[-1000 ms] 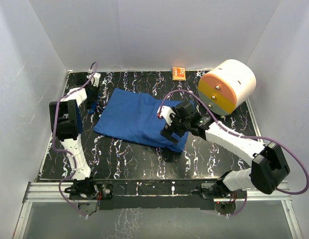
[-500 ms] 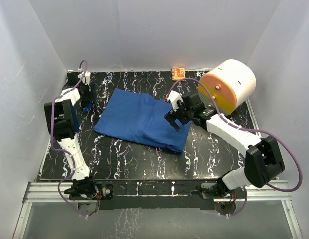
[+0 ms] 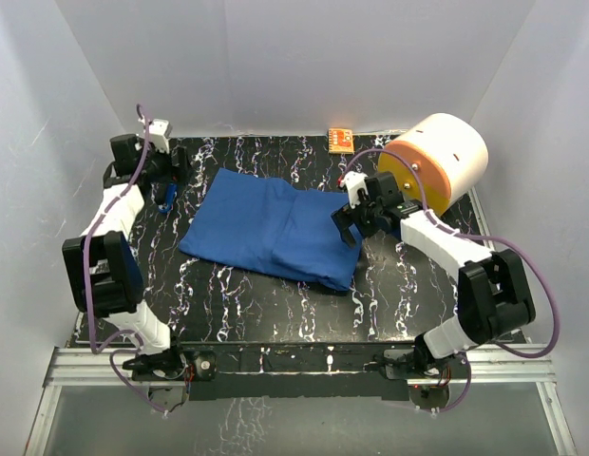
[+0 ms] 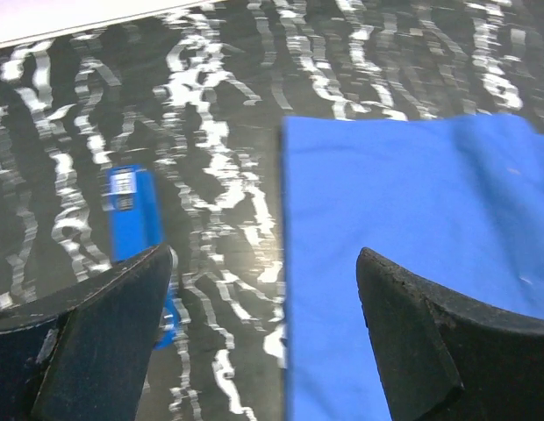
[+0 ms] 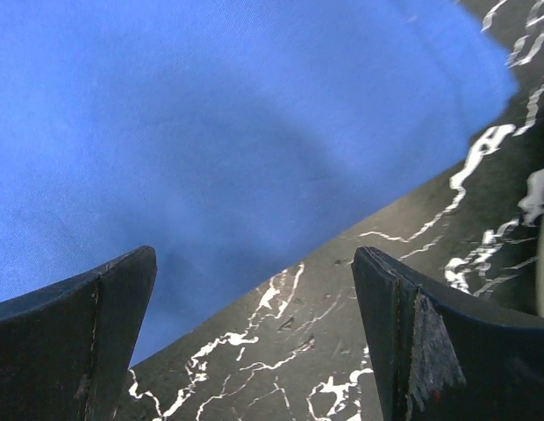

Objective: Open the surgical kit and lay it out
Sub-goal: Open the surgical kit at the center of the board.

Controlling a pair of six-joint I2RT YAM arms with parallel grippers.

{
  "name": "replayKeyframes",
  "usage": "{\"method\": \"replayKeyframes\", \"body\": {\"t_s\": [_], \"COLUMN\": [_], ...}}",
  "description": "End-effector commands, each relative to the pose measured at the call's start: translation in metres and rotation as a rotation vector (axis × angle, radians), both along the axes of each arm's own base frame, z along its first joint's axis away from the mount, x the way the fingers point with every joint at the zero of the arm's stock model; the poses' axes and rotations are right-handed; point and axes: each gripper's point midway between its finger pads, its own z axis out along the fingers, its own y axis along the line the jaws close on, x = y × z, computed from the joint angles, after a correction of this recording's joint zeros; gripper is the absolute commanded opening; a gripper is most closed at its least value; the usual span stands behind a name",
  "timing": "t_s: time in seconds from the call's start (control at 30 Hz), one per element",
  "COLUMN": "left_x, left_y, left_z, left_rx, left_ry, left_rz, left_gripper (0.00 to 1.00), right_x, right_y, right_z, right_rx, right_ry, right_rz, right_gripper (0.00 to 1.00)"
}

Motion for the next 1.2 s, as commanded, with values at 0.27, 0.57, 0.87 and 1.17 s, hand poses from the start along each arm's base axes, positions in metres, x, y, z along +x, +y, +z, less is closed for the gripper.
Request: {"method": "replayKeyframes", "body": {"t_s": [0.27, 0.57, 0.87, 1.17], "left_x": [-0.073, -0.096, -0.098, -0.091], "left_y": [-0.129, -0.116, -0.11, -0.11], "left_z": [-0.036, -0.06, -0.048, -0.049], "left_rx": [-0.08, -0.005, 0.02, 0.028], "left_ry": [0.072, 0.134, 0.099, 0.101], "left_rz": [-0.438, -0.39, -0.361, -0.358], "left_gripper": [0.85, 0.85, 0.85, 0.85], "right_x": [0.006, 0.029, 0.069, 0.067], "right_y": [0.032, 0.061, 0.016, -0.053], "right_z": [-0.04, -0.049, 0.007, 0.026], "right_rx": [0.102, 0.157, -0.012, -0.186], "right_ry": [0.164, 0.222, -0.011, -0.094], "right_rz": [0.026, 0.108, 0.023, -0.03], "right_gripper": [0.89, 0.85, 0.86, 0.86]}}
